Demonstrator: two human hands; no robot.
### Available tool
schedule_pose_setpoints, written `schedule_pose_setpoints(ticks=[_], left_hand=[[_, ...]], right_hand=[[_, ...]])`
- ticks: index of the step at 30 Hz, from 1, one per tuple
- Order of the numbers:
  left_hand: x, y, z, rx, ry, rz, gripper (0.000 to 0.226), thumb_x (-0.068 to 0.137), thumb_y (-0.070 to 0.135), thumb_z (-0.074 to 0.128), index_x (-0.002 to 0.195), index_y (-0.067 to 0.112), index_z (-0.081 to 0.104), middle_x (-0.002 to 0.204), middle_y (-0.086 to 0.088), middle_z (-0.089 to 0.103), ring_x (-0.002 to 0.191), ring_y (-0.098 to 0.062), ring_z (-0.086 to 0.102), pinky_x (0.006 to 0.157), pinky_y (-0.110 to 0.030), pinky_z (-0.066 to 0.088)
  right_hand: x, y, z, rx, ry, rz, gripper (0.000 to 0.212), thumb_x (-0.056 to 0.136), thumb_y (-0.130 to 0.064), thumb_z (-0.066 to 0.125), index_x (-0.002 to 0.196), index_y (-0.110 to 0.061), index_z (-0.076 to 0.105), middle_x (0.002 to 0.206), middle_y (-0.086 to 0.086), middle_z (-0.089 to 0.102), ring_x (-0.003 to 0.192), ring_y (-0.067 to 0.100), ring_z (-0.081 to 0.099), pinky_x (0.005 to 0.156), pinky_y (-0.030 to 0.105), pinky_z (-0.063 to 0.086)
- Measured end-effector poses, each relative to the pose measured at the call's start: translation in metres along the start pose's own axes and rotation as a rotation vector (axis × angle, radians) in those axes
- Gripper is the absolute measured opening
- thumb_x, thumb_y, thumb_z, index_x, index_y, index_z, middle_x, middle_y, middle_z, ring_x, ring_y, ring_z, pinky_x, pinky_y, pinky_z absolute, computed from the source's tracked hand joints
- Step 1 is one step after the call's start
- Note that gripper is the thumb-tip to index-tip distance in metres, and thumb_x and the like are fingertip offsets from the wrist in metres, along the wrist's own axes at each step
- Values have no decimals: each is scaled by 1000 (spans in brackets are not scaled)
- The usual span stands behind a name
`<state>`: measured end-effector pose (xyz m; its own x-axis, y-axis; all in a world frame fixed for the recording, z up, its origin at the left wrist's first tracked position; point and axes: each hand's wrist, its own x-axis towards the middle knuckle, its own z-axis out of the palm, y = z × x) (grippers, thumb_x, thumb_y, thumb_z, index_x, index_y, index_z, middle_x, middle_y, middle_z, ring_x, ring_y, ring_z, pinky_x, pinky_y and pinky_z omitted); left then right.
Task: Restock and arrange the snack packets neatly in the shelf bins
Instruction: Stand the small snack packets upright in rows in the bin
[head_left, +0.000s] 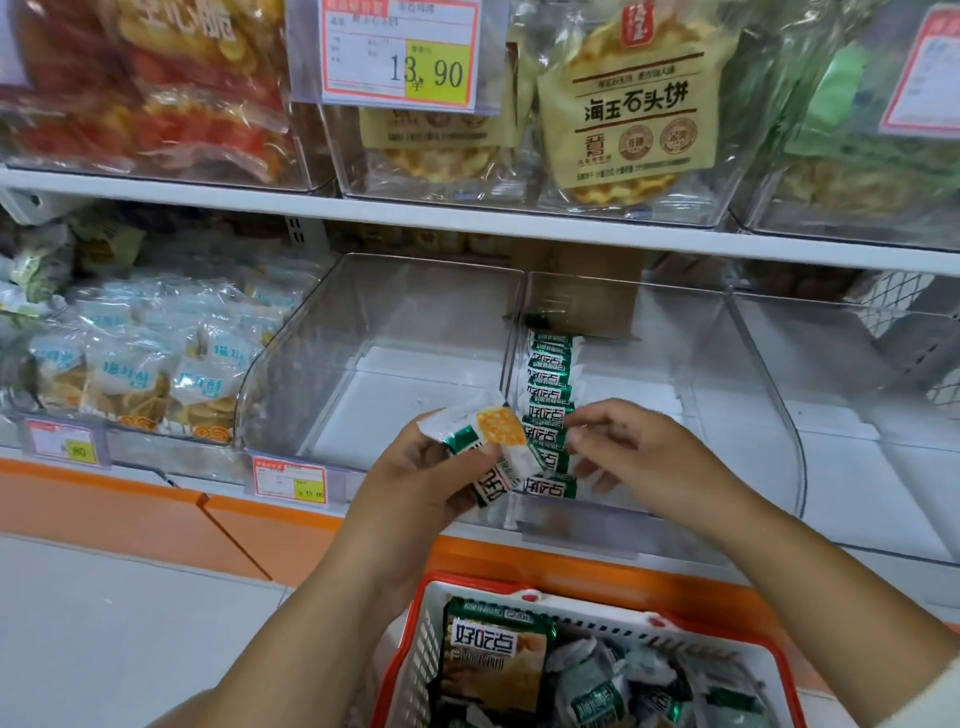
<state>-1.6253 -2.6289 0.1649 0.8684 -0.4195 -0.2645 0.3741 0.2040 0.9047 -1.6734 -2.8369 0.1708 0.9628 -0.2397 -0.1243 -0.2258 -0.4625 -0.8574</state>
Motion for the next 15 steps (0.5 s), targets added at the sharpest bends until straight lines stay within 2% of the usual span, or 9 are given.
schedule_pose_setpoints(ticks=[3, 7, 11, 13, 15], left_hand=[[-2, -7, 10, 5, -85, -7, 47, 73, 15, 74, 119, 9, 65, 114, -14, 72, 103, -30, 70, 88, -39, 55], [-3, -9, 23, 57, -118, -6, 36, 81, 19, 70, 116, 14, 69, 110, -8, 74, 103, -26, 71, 89, -38, 56], [3, -5, 27, 248, -64, 63, 27, 87, 14, 71, 113, 17, 66, 102, 0, 75, 95, -20, 72, 82, -34, 60], [6, -4, 28, 372, -80, 118, 24, 86, 13, 73, 107, 21, 67, 94, 8, 76, 88, -13, 72, 72, -25, 59], [8, -2, 28, 503, -133, 192, 25, 86, 13, 73, 107, 26, 70, 92, 12, 75, 85, -6, 71, 69, -18, 55]], right_hand=[[-34, -16, 13, 190, -156, -40, 33, 83, -47, 63, 115, -40, 60, 101, -15, 72, 87, 4, 70, 78, 25, 56], [-39, -11, 17, 246, 8, -42, 21, 88, -27, 67, 109, -29, 66, 92, -11, 74, 81, 8, 71, 74, 29, 58], [-36, -6, 12, 427, 8, 72, 20, 88, -22, 67, 108, -23, 65, 97, -4, 74, 85, 20, 73, 83, 39, 57], [-34, -5, 9, 364, -28, 78, 25, 87, -21, 68, 110, -26, 61, 98, -7, 74, 88, 15, 72, 85, 36, 56], [-29, -4, -1, 253, -63, 28, 41, 82, -26, 73, 115, -42, 56, 102, -13, 71, 92, 9, 69, 86, 33, 55]])
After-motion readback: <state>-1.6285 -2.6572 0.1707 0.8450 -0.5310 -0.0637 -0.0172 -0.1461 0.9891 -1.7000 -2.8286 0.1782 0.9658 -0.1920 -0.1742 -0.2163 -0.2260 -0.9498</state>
